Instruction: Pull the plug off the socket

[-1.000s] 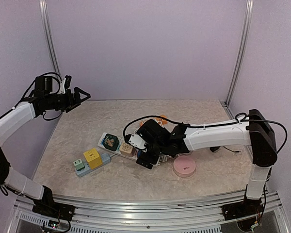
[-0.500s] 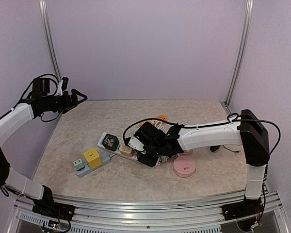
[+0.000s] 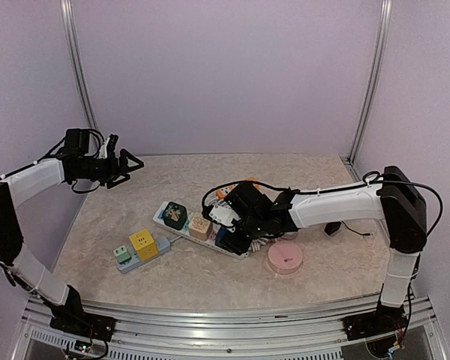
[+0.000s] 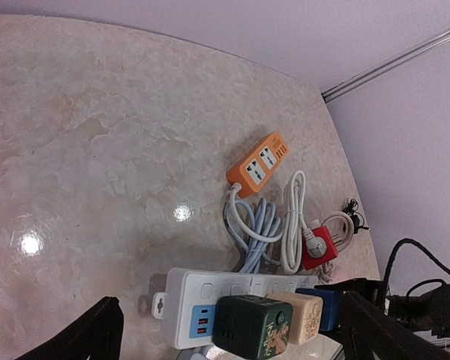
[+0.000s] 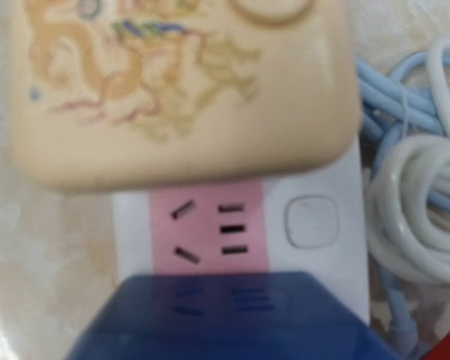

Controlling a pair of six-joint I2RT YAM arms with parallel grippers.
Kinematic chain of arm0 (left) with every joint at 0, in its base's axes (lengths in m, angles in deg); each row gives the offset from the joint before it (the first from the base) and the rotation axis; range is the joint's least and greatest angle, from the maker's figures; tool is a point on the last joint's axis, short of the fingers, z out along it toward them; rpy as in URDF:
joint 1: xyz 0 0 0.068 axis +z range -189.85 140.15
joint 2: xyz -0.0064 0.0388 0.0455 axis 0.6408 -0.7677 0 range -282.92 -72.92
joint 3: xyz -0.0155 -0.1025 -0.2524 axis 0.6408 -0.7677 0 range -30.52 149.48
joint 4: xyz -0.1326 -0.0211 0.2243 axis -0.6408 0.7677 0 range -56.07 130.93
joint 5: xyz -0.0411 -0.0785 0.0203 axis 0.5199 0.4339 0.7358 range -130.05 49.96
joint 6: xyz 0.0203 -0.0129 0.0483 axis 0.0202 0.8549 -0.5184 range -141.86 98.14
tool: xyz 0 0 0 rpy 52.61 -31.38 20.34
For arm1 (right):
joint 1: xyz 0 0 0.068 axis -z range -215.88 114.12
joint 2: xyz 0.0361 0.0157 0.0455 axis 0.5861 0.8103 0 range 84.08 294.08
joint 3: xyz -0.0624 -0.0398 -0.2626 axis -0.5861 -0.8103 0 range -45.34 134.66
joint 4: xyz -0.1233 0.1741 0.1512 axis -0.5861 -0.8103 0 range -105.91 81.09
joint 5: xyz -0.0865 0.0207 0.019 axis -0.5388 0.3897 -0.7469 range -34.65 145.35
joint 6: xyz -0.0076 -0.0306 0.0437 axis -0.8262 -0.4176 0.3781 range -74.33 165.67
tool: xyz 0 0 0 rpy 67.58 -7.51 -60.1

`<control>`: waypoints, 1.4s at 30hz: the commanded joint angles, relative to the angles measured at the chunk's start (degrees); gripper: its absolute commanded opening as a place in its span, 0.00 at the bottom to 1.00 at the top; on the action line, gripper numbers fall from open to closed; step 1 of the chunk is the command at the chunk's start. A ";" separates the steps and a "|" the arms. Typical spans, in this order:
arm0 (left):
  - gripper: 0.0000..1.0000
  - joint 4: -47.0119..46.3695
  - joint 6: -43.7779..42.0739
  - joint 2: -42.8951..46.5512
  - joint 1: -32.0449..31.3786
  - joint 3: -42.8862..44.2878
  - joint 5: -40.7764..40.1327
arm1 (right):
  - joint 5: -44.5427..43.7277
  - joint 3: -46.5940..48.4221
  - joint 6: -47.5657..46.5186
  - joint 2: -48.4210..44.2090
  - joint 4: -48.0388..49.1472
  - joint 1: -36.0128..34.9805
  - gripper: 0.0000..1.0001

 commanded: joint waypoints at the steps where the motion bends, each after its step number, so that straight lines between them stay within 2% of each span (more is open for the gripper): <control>1: 0.97 1.64 1.76 -4.92 0.25 -0.60 3.92 | 4.91 -3.20 4.56 -4.66 8.31 1.88 0.00; 7: 0.85 0.29 4.35 -12.49 -0.02 -1.19 9.48 | 5.85 -4.36 5.64 -5.41 10.33 2.41 0.00; 15: 0.72 -0.37 5.68 -18.29 -2.64 -1.25 12.10 | 6.30 -4.51 6.79 -5.84 12.00 3.01 0.00; 28: 0.70 -1.09 6.88 -22.09 -5.96 -1.71 9.56 | 8.87 -4.63 7.44 -6.28 13.23 3.43 0.00; 34: 0.69 -1.15 6.62 -23.06 -7.59 -1.20 11.32 | 8.66 -4.73 7.44 -6.46 13.23 3.46 0.00; 42: 0.45 -2.77 7.10 -23.19 -7.68 -1.19 14.34 | 8.65 -5.02 7.43 -6.22 13.42 3.40 0.00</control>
